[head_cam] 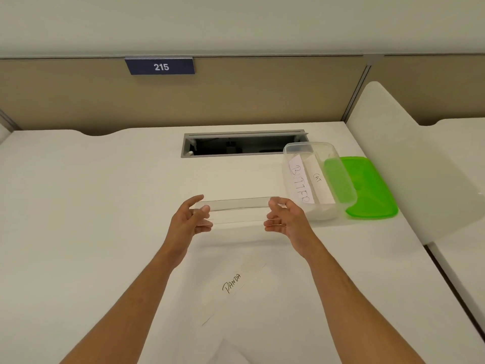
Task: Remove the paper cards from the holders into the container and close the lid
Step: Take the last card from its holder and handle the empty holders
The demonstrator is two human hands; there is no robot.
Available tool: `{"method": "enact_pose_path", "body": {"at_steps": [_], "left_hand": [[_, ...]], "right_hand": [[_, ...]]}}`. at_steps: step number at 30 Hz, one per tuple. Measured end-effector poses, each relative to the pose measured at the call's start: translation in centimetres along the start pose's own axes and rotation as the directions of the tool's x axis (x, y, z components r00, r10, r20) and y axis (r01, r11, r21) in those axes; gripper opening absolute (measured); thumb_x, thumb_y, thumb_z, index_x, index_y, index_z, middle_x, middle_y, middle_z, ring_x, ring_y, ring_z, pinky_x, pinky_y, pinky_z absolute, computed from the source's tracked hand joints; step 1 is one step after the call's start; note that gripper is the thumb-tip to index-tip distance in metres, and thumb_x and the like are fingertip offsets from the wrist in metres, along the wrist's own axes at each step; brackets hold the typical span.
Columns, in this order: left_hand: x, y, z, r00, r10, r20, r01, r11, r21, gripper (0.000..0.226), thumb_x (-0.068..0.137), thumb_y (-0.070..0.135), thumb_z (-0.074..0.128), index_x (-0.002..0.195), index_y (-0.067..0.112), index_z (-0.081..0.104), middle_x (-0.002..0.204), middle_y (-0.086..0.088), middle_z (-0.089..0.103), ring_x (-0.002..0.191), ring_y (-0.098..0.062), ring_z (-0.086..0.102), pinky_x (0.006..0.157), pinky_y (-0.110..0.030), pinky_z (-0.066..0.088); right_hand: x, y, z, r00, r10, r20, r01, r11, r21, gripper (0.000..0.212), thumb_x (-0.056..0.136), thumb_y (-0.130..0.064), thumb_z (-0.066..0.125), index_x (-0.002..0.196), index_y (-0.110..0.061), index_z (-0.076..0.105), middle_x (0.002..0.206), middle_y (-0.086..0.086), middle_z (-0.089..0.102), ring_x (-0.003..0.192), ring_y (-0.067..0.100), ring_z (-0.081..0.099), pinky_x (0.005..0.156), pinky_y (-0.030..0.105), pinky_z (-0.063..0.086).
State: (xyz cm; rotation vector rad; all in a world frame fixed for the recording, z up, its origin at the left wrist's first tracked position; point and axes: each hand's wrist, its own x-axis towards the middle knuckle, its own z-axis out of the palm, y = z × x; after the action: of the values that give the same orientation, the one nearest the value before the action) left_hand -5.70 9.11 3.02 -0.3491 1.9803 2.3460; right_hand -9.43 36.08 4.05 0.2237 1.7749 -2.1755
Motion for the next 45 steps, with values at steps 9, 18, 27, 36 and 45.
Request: {"method": "enact_pose_path", "body": {"at_steps": [9, 18, 27, 36, 45], "left_hand": [[-1.7, -0.8, -1.6, 0.979, -0.064, -0.195, 0.071, 0.997, 0.03, 0.06, 0.08, 0.066, 0.064, 0.1, 0.009, 0.065, 0.064, -0.005, 0.051, 0.06, -0.023, 0.06, 0.062, -0.033, 0.056], [-2.9, -1.7, -3.9, 0.942, -0.176, -0.285, 0.144, 0.981, -0.13, 0.067, 0.076, 0.063, 0.064, 0.1, 0.0, 0.057, 0.099, -0.01, 0.055, 0.073, -0.026, 0.073, 0.064, -0.033, 0.06], [-3.0, -2.9, -6.5, 0.882, -0.266, -0.39, 0.19, 0.956, -0.223, 0.048, 0.091, 0.051, 0.059, 0.092, 0.003, 0.054, 0.091, -0.012, 0.053, 0.065, -0.032, 0.073, 0.065, -0.037, 0.062], [-3.4, -3.0, -7.3, 0.87, -0.315, -0.38, 0.238, 0.942, -0.236, 0.051, 0.092, 0.053, 0.056, 0.095, 0.002, 0.055, 0.094, -0.014, 0.054, 0.068, -0.032, 0.074, 0.064, -0.036, 0.061], [-3.8, -2.6, -7.8, 0.867, -0.353, -0.351, 0.275, 0.927, -0.254, 0.05, 0.095, 0.05, 0.052, 0.093, 0.001, 0.054, 0.094, -0.016, 0.053, 0.067, -0.03, 0.073, 0.062, -0.038, 0.06]], "right_hand": [[0.2, 1.3, 2.0, 0.998, 0.042, 0.053, -0.031, 0.98, -0.195, 0.04, 0.079, -0.054, 0.072, 0.1, -0.021, 0.065, 0.07, 0.005, 0.067, 0.057, 0.026, 0.064, 0.058, 0.031, 0.054], [-0.7, 3.7, 3.4, 0.989, 0.041, 0.139, 0.009, 0.941, -0.338, 0.047, 0.084, -0.046, 0.071, 0.123, -0.024, 0.056, 0.086, 0.007, 0.073, 0.068, 0.017, 0.068, 0.057, 0.028, 0.052], [-1.9, 6.4, 2.4, 0.998, 0.013, 0.055, 0.043, 0.445, -0.894, 0.067, 0.071, -0.055, 0.077, 0.128, -0.031, 0.052, 0.109, -0.006, 0.055, 0.103, 0.013, 0.054, 0.089, 0.033, 0.046], [-2.9, 7.6, 3.6, 0.999, 0.049, 0.018, 0.011, 0.15, -0.989, 0.077, 0.072, -0.046, 0.078, 0.136, -0.025, 0.042, 0.128, 0.002, 0.045, 0.121, 0.023, 0.042, 0.09, 0.036, 0.044], [-3.4, 8.0, 3.8, 1.0, -0.023, 0.013, 0.017, 0.208, -0.978, 0.039, 0.076, -0.039, 0.078, 0.105, -0.027, 0.054, 0.101, -0.008, 0.052, 0.102, 0.018, 0.055, 0.071, 0.029, 0.035]]}}
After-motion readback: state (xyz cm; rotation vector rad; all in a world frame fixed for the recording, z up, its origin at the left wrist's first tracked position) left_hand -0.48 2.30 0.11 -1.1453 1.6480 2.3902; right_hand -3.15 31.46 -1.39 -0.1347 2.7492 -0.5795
